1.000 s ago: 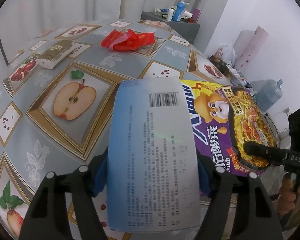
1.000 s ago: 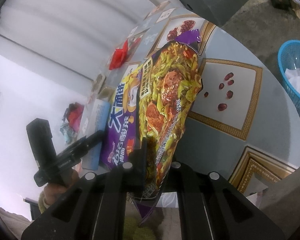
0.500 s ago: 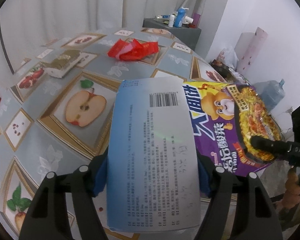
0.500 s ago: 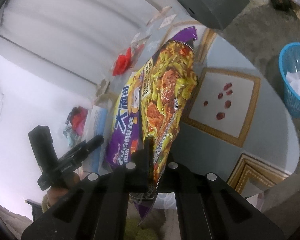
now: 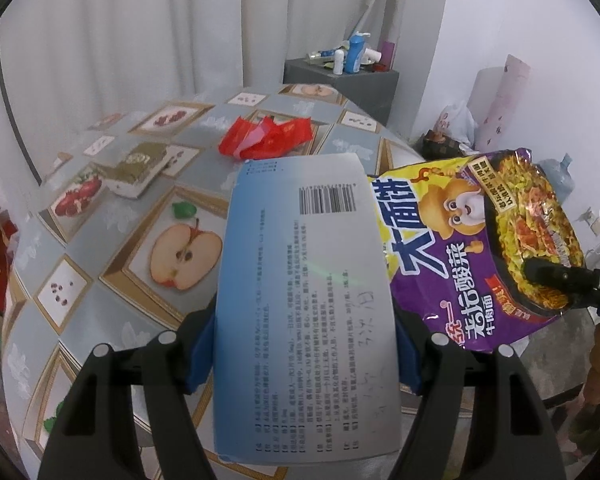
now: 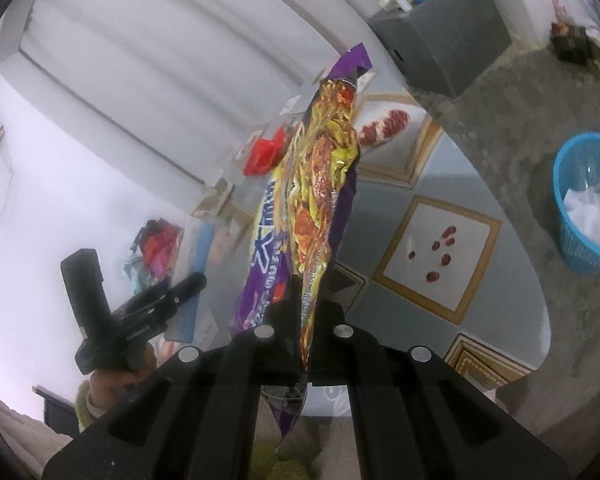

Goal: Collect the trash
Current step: 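Lift the paper sheet and noodle bag and carry both toward the blue wastebasket, then lower both held items over the wastebasket and open both grippers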

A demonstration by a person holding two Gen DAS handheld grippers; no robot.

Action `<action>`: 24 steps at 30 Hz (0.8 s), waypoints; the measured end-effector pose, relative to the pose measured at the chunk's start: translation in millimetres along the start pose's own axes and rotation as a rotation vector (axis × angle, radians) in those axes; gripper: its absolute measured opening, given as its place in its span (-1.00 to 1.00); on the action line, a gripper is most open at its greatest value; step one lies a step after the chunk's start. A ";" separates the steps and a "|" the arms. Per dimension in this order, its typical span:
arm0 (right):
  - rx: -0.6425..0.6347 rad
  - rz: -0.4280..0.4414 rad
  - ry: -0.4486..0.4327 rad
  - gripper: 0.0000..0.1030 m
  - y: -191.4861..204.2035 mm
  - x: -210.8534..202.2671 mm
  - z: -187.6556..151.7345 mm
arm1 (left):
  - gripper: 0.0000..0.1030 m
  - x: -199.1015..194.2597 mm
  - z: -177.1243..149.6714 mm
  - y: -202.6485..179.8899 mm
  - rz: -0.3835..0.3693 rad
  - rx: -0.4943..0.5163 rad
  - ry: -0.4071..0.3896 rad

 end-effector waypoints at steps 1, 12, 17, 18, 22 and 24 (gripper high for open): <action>-0.008 0.003 -0.007 -1.00 1.0 -2.0 1.6 | 0.35 -1.3 2.2 -1.3 -0.002 0.003 -0.006; -0.046 0.000 -0.084 -1.00 1.9 -27.0 10.0 | 0.35 -17.2 22.3 -28.9 -0.028 0.048 -0.057; -0.043 -0.019 -0.120 -1.00 -3.8 -39.3 14.9 | 0.35 -19.4 27.2 -42.3 -0.043 0.067 -0.065; -0.042 -0.023 -0.127 -1.00 -6.4 -42.5 14.2 | 0.35 -19.0 28.3 -45.5 -0.043 0.076 -0.065; -0.030 -0.037 -0.155 -1.00 -15.7 -49.6 16.8 | 0.35 -18.2 32.1 -58.5 -0.055 0.103 -0.068; -0.024 -0.044 -0.163 -1.00 -16.4 -52.4 15.0 | 0.35 -16.9 34.6 -65.2 -0.057 0.122 -0.071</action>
Point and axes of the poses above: each gripper's, at about its wrist camera, not at the fingertips, and x roughly the way its jaws point, y to its left, z to its top, the point moved 8 cm from there along x, roughly the way its jaws point, and after that the axes turned 14 degrees about -y, right-handed, at the moved point
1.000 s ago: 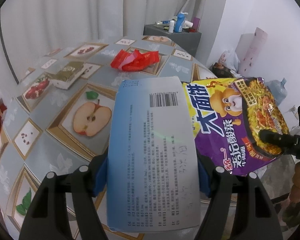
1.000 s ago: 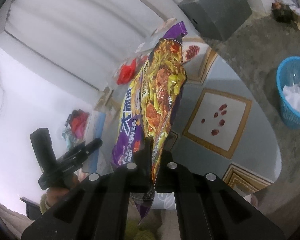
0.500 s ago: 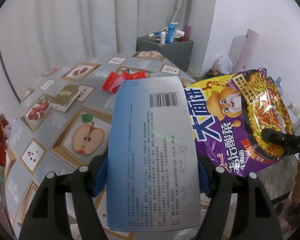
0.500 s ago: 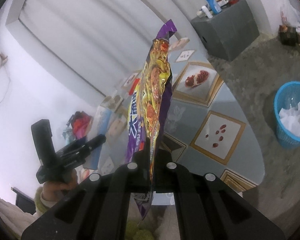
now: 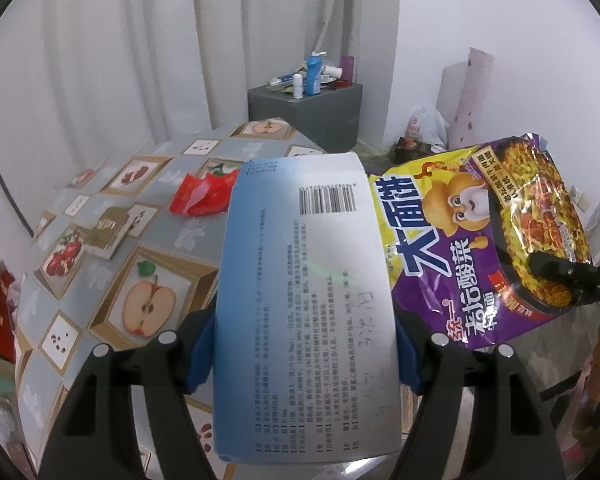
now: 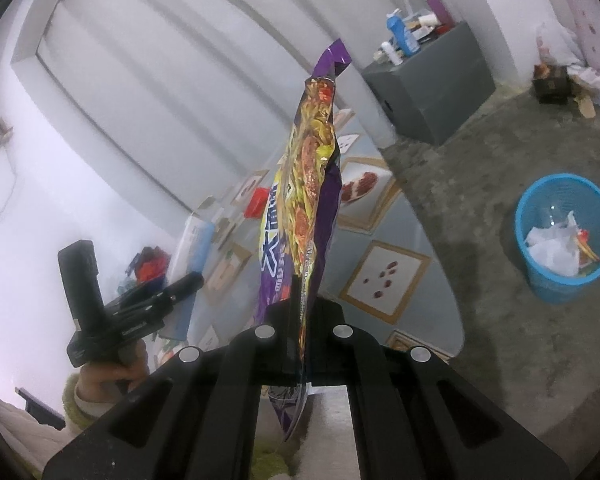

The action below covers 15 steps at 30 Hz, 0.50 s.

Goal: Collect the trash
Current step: 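Lower both held items over the wastebasket and open both grippers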

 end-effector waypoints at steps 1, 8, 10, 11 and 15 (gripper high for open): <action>0.004 -0.004 -0.005 -1.00 -3.1 -0.6 0.3 | 0.35 1.4 1.9 -2.9 -0.002 0.009 -0.002; 0.026 -0.009 -0.032 -1.00 -11.6 0.5 1.0 | 0.35 14.7 15.4 -20.5 -0.010 0.074 -0.011; 0.036 -0.008 -0.040 -1.00 -15.4 2.2 1.4 | 0.35 20.6 19.7 -26.4 -0.017 0.093 -0.010; 0.040 -0.008 -0.042 -1.00 -15.4 2.2 0.4 | 0.35 22.2 21.5 -28.8 -0.017 0.103 -0.011; 0.058 -0.011 -0.048 -1.00 -20.0 3.5 -1.5 | 0.35 33.1 29.7 -39.5 -0.034 0.133 -0.013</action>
Point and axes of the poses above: each gripper's, at about its wrist camera, not at the fingertips, and x roughly the way its jaws point, y to its left, z to its top, the point moved 8 cm from there along x, roughly the way its jaws point, and after that the axes turned 14 degrees about -y, right-handed, at the moved point
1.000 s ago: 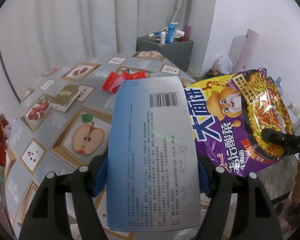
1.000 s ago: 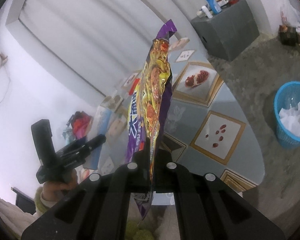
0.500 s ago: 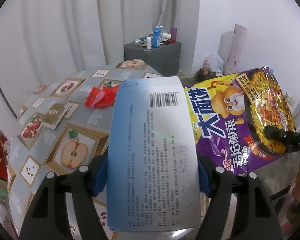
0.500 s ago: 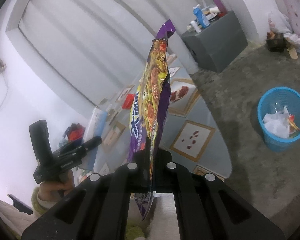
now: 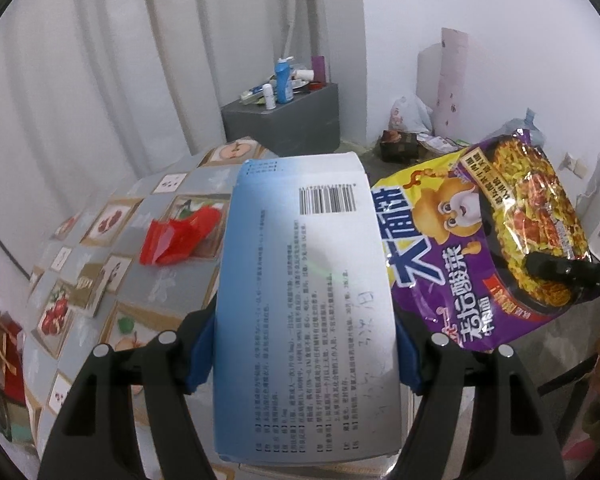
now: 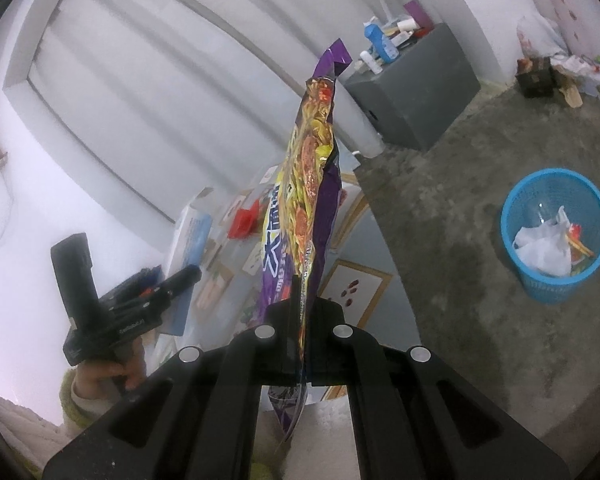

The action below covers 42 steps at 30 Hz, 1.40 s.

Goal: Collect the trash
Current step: 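Lower both held items over the wastebasket and open both grippers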

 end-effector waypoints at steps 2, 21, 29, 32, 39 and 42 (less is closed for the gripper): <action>0.009 -0.001 -0.004 -1.00 -1.1 -0.1 1.9 | 0.35 4.8 3.6 -3.8 -0.007 0.011 0.000; 0.115 -0.193 -0.245 -1.00 -60.1 -67.7 50.5 | 0.35 79.1 71.9 -91.2 -0.248 0.058 -0.001; 0.267 -0.378 -0.371 -1.00 -127.7 -114.5 58.3 | 0.35 129.3 96.7 -161.3 -0.379 0.112 0.066; 0.341 -0.418 -0.372 -0.99 -151.5 -120.6 47.4 | 0.35 150.4 93.1 -191.6 -0.419 0.129 0.115; 0.471 -0.423 -0.289 -0.99 -194.6 -97.1 17.4 | 0.35 199.1 64.8 -256.6 -0.482 0.179 0.261; 0.505 -0.415 -0.234 -0.98 -210.5 -76.9 7.1 | 0.36 223.1 47.0 -274.0 -0.492 0.188 0.340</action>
Point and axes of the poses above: each gripper's, at about its wrist camera, not at the fingertips, and x roughly the way its jaws point, y to its left, z to its top, the point moved 8 cm from there along x, roughly the way its jaws point, and after that the axes turned 14 degrees about -y, right-handed, at the moved point
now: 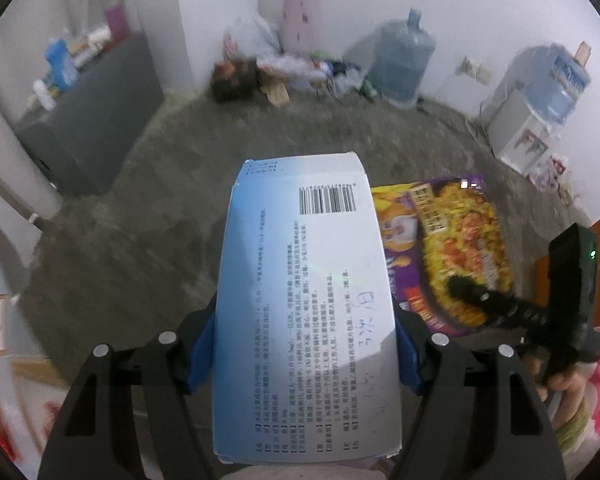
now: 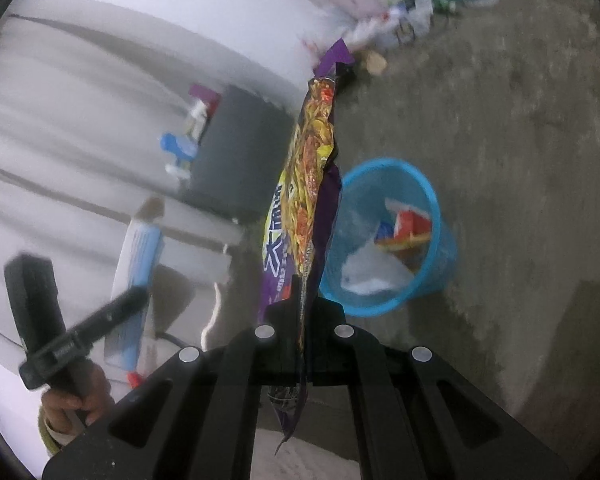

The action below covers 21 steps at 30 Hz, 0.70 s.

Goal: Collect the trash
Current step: 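Lower both held items over the wastebasket and open both grippers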

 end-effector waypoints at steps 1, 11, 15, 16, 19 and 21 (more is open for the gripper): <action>0.004 0.004 0.017 -0.97 -1.7 7.1 1.0 | 0.36 13.5 0.0 -0.3 0.002 -0.007 0.028; 0.056 -0.116 0.147 0.30 -51.9 115.6 5.4 | 0.61 125.3 -2.2 2.5 0.015 -0.030 0.200; 0.069 -0.175 0.121 0.30 -69.0 103.5 11.4 | 0.61 128.3 -5.1 19.6 0.083 -0.079 0.182; 0.067 -0.166 0.092 0.30 -68.9 91.5 16.2 | 0.61 125.2 -4.8 20.7 0.082 -0.092 0.176; 0.050 -0.186 0.036 0.30 -71.4 65.3 24.9 | 0.61 108.0 -1.8 31.4 0.089 -0.101 0.142; 0.044 -0.198 0.002 0.30 -74.3 44.0 31.5 | 0.61 93.7 2.1 35.6 0.097 -0.085 0.111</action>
Point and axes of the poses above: each gripper's, at about its wrist camera, not at the fingertips, and x roughly the way its jaws point, y to its left, z to its top, the point moved 8 cm from there along x, roughly the way its jaws point, and after that the axes turned 14 degrees about -y, right-handed, at the moved point
